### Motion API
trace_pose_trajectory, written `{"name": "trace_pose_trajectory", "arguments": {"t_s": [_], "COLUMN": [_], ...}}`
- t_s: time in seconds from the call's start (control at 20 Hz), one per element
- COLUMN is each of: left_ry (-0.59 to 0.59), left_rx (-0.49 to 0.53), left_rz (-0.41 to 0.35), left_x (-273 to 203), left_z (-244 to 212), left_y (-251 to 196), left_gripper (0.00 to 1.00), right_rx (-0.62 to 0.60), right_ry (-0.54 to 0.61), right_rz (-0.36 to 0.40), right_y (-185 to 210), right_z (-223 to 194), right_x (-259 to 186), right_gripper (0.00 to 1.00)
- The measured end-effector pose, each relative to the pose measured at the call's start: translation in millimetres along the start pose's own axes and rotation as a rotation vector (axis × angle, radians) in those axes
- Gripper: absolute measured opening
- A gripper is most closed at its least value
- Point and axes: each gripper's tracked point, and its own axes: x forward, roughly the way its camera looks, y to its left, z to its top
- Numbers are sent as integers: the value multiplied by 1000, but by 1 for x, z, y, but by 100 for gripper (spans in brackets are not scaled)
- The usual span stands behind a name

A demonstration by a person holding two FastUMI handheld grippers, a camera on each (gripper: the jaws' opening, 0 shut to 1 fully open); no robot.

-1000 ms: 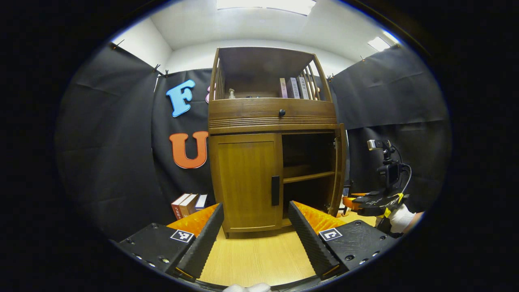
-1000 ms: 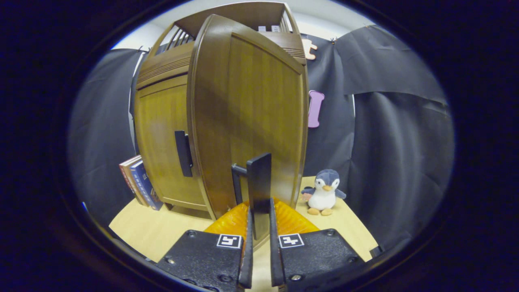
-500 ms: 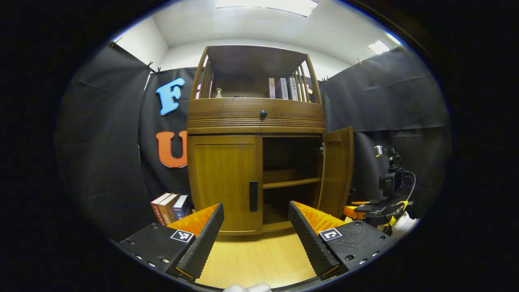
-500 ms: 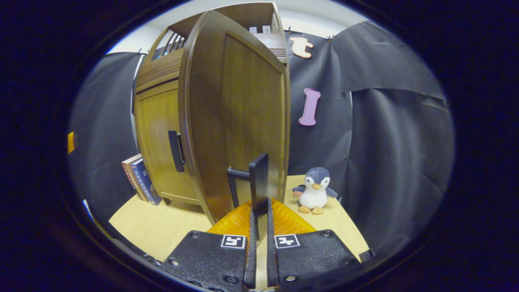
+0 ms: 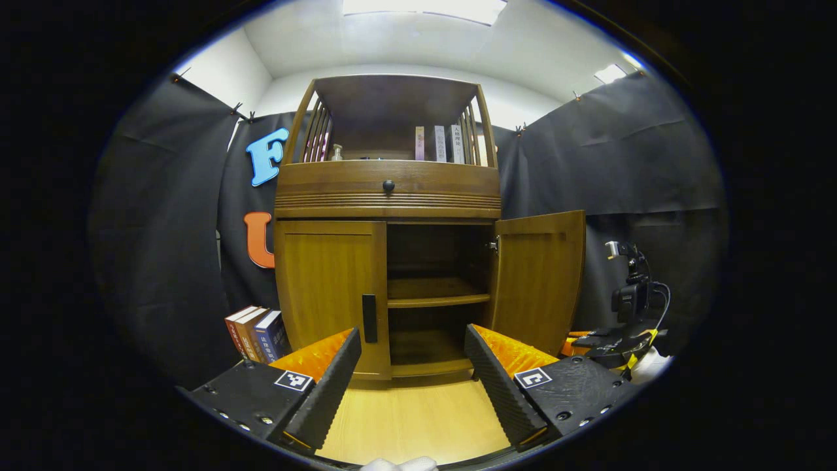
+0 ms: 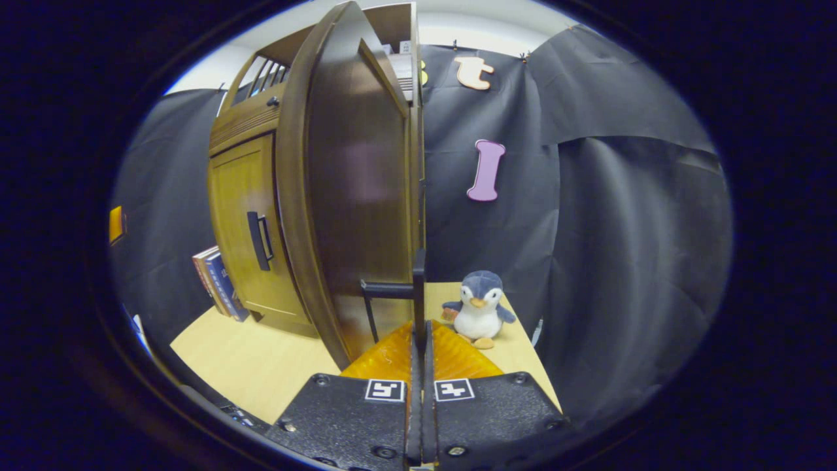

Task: Open the right door of the double-door shoe cabinet with the right hand, and open the left door with the left hand.

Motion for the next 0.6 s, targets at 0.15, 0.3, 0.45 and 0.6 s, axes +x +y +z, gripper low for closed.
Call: {"name": "trace_pose_trajectory", "arguments": {"t_s": [0.15, 0.3, 0.45, 0.6], "left_ry": [-6, -9, -1, -4], "left_rx": [3, 26, 34, 25], "left_rz": [30, 64, 99, 125], "left_x": [-4, -11, -16, -20], "left_z": [3, 2, -4, -4], "left_y": [-13, -22, -25, -23], "left_gripper": [100, 96, 96, 100], "right_rx": [-8, -9, -51, -119], "right_ry": [0, 1, 1, -5], "right_rz": [46, 98, 158, 176], "right_y": [-14, -29, -32, -34], "right_z": [2, 4, 3, 3], "right_x": [2, 6, 7, 6], "right_gripper": [4, 4, 4, 4]}}
